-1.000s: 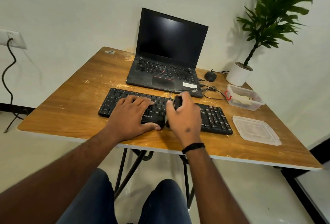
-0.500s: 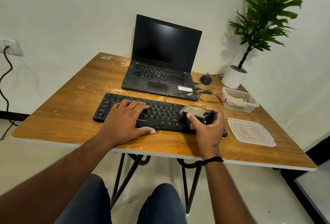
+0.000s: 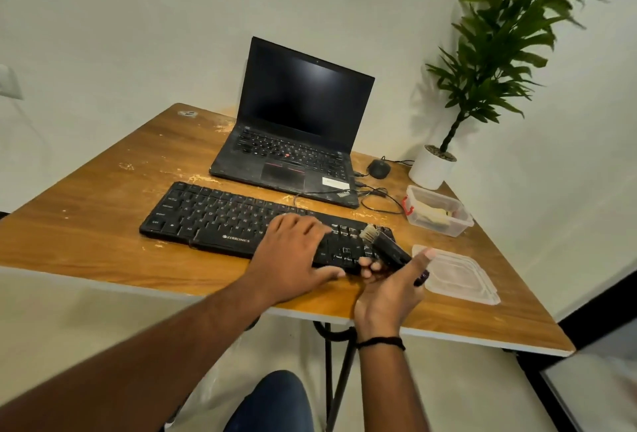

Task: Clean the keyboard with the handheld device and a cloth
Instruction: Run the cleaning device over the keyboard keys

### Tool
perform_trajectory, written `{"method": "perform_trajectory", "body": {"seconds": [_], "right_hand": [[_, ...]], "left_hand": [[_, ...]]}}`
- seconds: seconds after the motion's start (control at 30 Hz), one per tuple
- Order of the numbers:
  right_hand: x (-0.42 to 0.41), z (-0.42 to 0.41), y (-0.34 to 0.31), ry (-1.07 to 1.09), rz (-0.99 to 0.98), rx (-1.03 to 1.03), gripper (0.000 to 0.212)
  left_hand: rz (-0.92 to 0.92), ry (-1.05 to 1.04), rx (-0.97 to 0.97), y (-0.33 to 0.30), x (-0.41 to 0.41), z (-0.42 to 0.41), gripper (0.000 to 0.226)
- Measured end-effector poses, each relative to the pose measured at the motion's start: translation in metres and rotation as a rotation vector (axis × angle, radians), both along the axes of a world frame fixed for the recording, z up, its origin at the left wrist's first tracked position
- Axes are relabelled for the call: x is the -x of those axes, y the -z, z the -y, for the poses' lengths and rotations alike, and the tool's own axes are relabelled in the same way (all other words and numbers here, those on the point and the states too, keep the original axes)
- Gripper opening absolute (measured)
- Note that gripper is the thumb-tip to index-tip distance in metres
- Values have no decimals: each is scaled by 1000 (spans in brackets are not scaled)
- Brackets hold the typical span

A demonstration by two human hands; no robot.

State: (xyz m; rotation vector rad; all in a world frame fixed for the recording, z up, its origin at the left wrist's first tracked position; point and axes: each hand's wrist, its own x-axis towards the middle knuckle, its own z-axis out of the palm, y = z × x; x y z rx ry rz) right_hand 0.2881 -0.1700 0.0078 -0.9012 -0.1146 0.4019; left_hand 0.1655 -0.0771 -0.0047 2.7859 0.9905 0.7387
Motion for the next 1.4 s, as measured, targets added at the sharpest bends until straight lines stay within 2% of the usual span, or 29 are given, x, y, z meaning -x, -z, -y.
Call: {"method": "perform_trajectory", "body": {"seconds": [0.13,0.3,0.43,0.7,0.77,0.9,1.0,1.1,1.23,1.4], "right_hand": [[-8,3,2,-91,17,23,78],[-17,-3,-5,-62,110,111,31],[-44,-4,-17,-76,265,200,13],[-30,1,-7,218,723,436,9],[-28,0,-7,233,832,466,17],[-36,-5,3,146,981,579,9],[-39,-3,7,104,957,559,10],[-37,-5,4,164,922,547,8],[-38,-5,3,35,921,585,5],[-34,-6,1,115,966,604,11]], "left_hand": [[-10,10,-47,7,-3,-4,79],[-14,49,-46,7,-1,-4,60],[5,74,-23,7,0,-5,55],[12,59,-23,9,-1,-7,54],[4,57,-22,10,-1,-7,55],[-20,37,-29,10,-2,-8,60],[-21,41,-19,9,-1,-7,61],[-24,46,-13,9,0,-7,62],[-27,47,-15,8,-1,-7,61],[-18,59,4,8,1,-7,61]]}}
